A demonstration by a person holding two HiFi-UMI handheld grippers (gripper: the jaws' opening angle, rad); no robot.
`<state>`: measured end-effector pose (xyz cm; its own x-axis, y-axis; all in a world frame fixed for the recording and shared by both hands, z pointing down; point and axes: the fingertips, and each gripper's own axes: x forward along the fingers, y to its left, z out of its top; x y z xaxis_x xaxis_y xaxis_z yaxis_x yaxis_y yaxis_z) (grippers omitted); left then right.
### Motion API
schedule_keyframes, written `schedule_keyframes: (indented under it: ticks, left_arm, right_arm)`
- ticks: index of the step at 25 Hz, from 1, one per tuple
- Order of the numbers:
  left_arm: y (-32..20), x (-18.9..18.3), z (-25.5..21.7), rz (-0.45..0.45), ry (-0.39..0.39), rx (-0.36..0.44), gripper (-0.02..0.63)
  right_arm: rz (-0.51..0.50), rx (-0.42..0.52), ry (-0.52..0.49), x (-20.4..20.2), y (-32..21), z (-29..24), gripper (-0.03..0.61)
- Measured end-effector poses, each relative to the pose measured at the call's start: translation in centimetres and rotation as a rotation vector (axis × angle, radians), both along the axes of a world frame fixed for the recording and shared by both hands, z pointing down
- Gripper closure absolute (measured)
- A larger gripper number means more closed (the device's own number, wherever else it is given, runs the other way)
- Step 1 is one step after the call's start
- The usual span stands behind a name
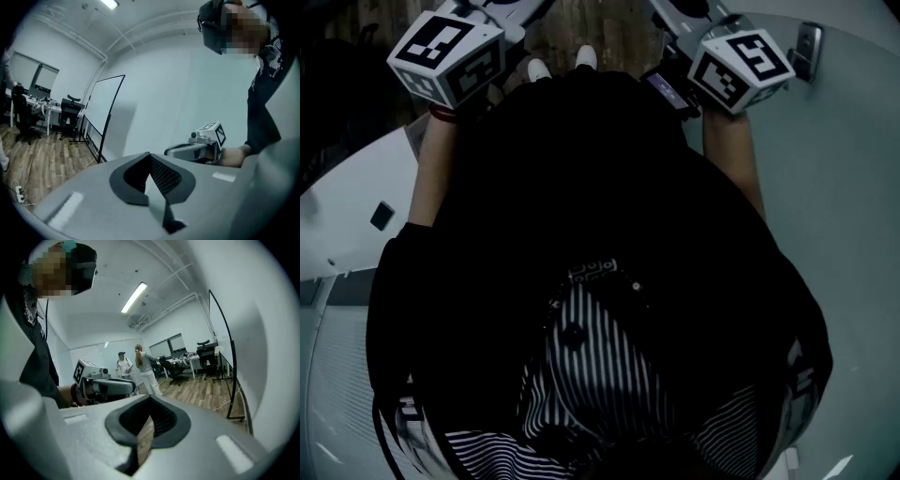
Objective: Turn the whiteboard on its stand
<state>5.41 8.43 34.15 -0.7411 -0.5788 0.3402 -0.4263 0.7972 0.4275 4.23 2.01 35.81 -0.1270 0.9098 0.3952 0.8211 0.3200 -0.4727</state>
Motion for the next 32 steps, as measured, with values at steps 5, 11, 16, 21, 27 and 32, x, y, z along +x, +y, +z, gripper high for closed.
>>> schedule_keyframes:
  ticks: [5,11,16,21,27,32]
  left_arm:
    - [0.4,0.2,-0.8,0.004,0.005,0.002,0.618]
    - [-0.2,0.2,-0.7,0.014,0.006,0.021,0.618]
    - [-0.6,-0.2,-0.3,0.017,0.013,0.005,0.618]
    - [-0.6,-0.5,-0.2,0.011,0.018,0.002,0.618]
    - [-0.8,-2.8,-1.0,-0.009,0.029,-0.008,0.618]
    - [-1.9,-4.9,-1.3,-0.022,0.038,-0.014,0.618]
  right_arm:
    - [0.020,-0.016,-0.002,0.0,0.5,-1.2,0.577]
    - [0.030,-0.011,0.016,0.2,-0.2,-0.7,0.577]
    - [0.048,-0.012,0.030,-0.4,-0.8,-0.5,0.577]
    - [0.056,-0.011,0.040,-0.9,-1.1,-0.5,0.577]
    - [0.043,-0.021,0.052,-3.7,-1.3,-1.2,0.577]
    - [0.033,-0.034,0.057,-5.9,-2.4,-1.2,0.577]
